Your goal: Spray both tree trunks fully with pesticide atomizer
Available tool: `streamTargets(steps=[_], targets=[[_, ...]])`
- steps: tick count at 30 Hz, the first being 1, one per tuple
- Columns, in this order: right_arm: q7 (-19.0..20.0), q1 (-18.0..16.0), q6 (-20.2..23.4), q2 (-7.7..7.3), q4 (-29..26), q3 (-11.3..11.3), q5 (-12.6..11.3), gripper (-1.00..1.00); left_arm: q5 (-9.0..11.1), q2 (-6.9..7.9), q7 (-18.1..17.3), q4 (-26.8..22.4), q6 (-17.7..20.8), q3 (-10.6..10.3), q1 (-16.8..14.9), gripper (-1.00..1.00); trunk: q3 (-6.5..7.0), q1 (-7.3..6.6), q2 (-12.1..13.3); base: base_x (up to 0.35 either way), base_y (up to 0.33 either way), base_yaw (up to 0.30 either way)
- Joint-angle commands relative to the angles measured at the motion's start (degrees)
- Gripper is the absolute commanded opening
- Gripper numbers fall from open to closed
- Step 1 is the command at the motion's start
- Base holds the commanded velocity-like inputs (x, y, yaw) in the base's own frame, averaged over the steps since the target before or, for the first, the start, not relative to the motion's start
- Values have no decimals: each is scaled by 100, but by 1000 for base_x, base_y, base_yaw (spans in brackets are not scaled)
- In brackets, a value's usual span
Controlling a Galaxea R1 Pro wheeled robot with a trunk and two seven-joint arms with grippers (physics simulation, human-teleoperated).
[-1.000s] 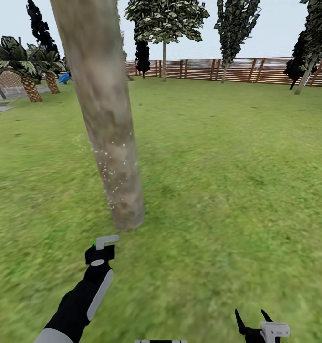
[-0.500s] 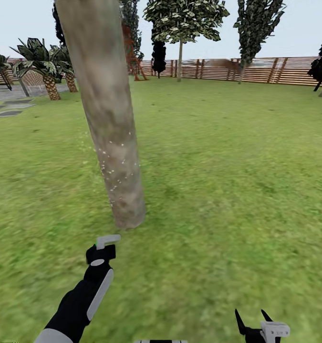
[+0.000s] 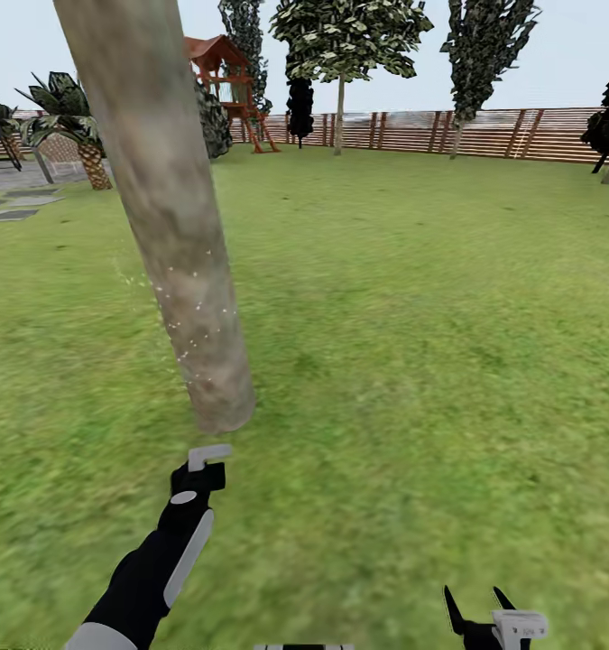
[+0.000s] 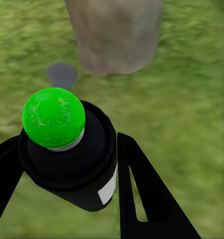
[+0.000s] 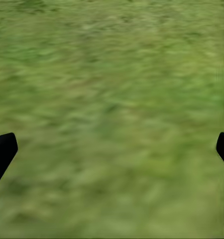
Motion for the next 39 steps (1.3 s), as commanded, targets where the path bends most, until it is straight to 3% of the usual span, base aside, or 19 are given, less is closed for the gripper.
streamTargets(steps=[1,12,21,39], targets=[[0,0,0,0,0,0,0,100,-5,1,1,0,-1,1,0,-100,0,0,0,0,-275,65],[0,0,0,0,0,0,0,100,-24,1,20,-9,20,62,0,-100,0,0,0,45,-267,240],[0,0,0,0,0,0,-1,100,-9,2,20,-9,24,73,0,-100,0,0,0,263,-176,47],[0,0,0,0,0,0,0,100,28,14,28,-7,15,73,0,-100,0,0,0,296,-115,267]])
